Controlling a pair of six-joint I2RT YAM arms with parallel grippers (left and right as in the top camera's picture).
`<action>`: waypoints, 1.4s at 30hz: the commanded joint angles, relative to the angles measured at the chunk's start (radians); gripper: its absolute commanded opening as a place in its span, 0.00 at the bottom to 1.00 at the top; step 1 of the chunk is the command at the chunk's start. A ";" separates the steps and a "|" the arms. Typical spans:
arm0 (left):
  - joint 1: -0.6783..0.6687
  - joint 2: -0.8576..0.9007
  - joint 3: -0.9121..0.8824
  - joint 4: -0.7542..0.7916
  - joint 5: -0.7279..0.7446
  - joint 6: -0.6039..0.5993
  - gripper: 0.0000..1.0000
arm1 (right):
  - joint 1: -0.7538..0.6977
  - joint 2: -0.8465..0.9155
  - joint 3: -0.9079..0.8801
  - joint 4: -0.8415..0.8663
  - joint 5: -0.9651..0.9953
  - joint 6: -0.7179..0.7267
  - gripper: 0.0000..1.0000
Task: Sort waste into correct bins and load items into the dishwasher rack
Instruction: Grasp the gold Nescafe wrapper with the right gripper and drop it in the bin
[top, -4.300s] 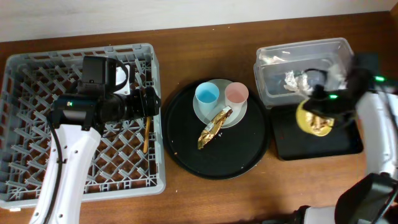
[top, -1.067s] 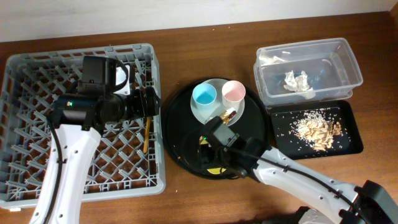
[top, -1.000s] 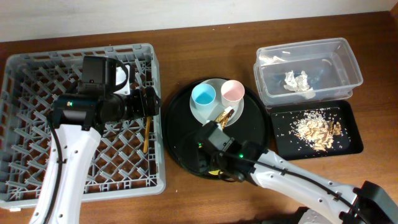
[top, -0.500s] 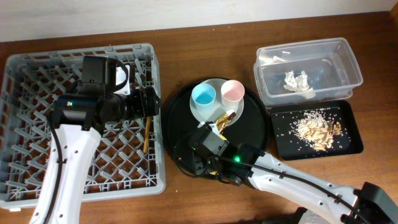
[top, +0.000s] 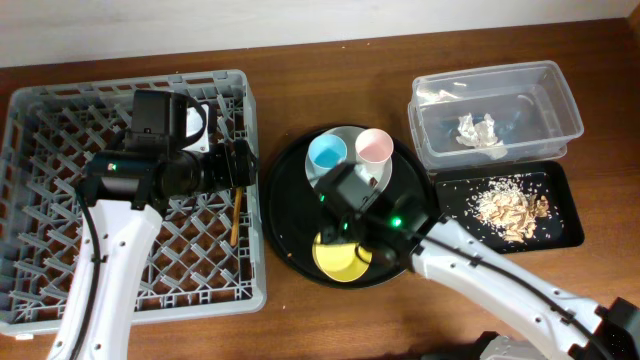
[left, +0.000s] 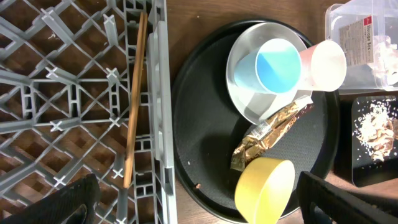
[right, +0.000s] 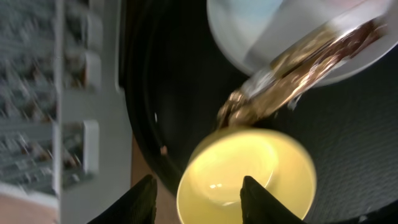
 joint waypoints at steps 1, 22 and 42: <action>0.002 -0.004 0.001 -0.001 0.011 0.016 0.99 | -0.106 0.011 0.021 -0.005 0.056 -0.006 0.46; 0.002 -0.004 0.001 -0.001 0.011 0.016 0.99 | -0.173 0.243 0.022 0.121 -0.014 0.255 0.04; 0.002 -0.004 0.001 -0.001 0.011 0.016 0.99 | -0.868 0.111 0.021 0.370 0.189 0.143 0.04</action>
